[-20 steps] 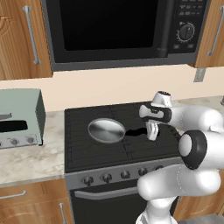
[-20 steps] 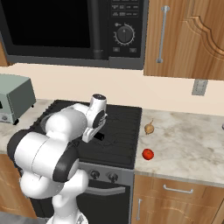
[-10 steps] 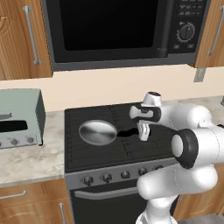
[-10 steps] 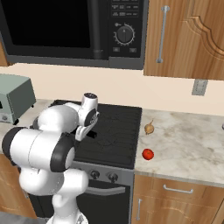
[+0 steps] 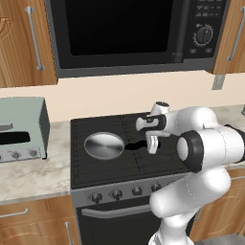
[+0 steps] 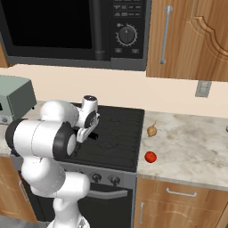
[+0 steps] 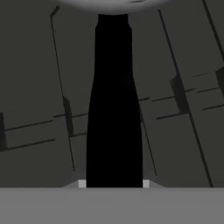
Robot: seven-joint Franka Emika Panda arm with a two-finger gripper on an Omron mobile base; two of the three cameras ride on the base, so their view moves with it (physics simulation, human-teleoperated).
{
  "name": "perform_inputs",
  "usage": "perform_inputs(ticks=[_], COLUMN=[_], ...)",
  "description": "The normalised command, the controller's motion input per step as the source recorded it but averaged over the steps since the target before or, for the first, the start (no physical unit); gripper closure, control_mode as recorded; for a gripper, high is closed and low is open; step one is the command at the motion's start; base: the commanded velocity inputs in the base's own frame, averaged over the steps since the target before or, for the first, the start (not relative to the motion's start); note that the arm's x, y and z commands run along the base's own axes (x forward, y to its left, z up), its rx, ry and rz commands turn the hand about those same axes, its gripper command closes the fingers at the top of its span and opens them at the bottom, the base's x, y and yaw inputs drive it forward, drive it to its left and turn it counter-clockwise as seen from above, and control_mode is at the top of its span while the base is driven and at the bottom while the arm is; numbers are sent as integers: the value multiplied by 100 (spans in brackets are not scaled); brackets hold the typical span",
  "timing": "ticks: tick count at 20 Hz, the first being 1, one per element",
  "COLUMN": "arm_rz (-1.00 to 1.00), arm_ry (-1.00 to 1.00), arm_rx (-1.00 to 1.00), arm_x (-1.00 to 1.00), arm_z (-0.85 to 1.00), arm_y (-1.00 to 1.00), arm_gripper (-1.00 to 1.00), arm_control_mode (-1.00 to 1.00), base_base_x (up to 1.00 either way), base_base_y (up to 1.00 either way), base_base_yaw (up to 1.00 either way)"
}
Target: Place the pan on the front left burner on the stove. Then place the tomato and the onion in the pan and turn on the front left burner.
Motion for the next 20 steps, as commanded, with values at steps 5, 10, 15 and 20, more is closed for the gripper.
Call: perform_inputs(ticks=[5,10,15,20], arm_rz=[0,0,0,0], arm_ry=[0,0,0,0], arm_rx=[0,-1,-2,-4], arm_x=[29,21,5,-2], arm_z=[-20,-22,-25,-12], arm_y=[0,0,3,7], arm_gripper=[100,100,100,-100], arm_control_mode=[-100,-100,-100,-100], base_base_x=[0,0,0,0], base_base_y=[0,0,0,0], base_base_yaw=[0,0,0,0])
